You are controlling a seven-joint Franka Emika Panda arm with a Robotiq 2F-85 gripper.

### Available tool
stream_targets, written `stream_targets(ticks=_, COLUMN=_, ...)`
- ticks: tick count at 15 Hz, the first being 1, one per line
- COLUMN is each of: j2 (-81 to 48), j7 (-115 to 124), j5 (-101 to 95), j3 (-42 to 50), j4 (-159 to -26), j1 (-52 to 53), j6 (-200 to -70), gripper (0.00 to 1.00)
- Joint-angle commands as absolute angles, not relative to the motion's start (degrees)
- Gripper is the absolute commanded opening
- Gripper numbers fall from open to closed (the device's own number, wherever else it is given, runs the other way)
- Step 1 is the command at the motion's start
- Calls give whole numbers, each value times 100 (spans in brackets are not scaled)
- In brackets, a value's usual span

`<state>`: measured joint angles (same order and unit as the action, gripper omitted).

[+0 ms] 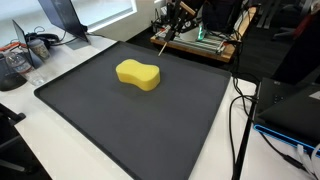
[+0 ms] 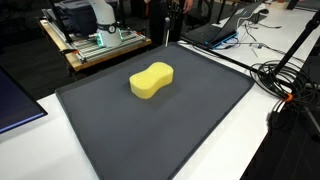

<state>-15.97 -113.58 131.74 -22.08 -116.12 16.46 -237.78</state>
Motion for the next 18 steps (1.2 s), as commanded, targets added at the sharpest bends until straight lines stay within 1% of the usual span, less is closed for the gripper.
stream_targets(ticks=1, j2=-1947, j7=-11442, j5=13366, j3=-2270, j4=-10991, j1=1648, j6=-24084, gripper=3)
stream_targets(ticks=4, j2=-1973, j7=-10985, j5=13361, j3=-2199, j4=-10752, j1=1607, j6=-24079, gripper=3)
stream_targets(ticks=8, j2=-2194, j7=-10453, j5=13646, j3=-2159, j4=-10083, j1=1549, j6=-24545, gripper=3)
stream_targets(ticks=9, j2=-2031, j7=-10338, j5=13854, j3=-1528, j4=-10325, j1=1926, j6=-24193, gripper=3)
stream_targets(ticks=10, j2=-2047, j7=-10359, j5=14086, j3=-1562, j4=-10185, j1=1809, j6=-24187, gripper=3)
stream_targets(ticks=11, j2=-2151, j7=-10322, j5=14231, j3=-1789, j4=-9919, j1=1581, j6=-24376, gripper=3)
stream_targets(ticks=12, j2=-2150, j7=-10195, j5=14330, j3=-1917, j4=-9897, j1=1378, j6=-24359, gripper=3)
stream_targets(ticks=13, j2=-2033, j7=-10035, j5=14198, j3=-1905, j4=-9970, j1=1406, j6=-24187, gripper=3)
stream_targets(ticks=14, j2=-2047, j7=-10155, j5=14001, j3=-1933, j4=-10198, j1=1425, j6=-24149, gripper=13)
stream_targets(ticks=18, j2=-2044, j7=-10021, j5=14008, j3=-1947, j4=-10081, j1=1359, j6=-24142, gripper=13)
